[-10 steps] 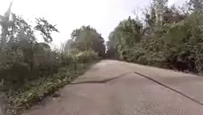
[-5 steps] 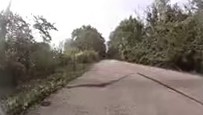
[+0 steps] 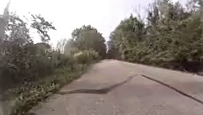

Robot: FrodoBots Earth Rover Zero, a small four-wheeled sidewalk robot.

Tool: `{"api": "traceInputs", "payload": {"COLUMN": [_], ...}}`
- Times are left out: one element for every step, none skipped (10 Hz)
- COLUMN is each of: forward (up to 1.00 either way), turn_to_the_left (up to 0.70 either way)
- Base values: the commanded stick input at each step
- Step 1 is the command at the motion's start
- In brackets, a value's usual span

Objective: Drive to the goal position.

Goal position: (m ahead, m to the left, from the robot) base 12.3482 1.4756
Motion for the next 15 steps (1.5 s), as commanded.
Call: {"api": "traceInputs", "payload": {"forward": [0.7,0.7,0.7,0.7,0.7,0.7,0.7,0.7,0.7,0.7,0.7,0.7,0.7,0.7,0.7], "turn_to_the_left": [0.03,0.03,0.03,0.03,0.03,0.03,0.03,0.03,0.03,0.03,0.03,0.0,0.0,0.0,0.0]}}
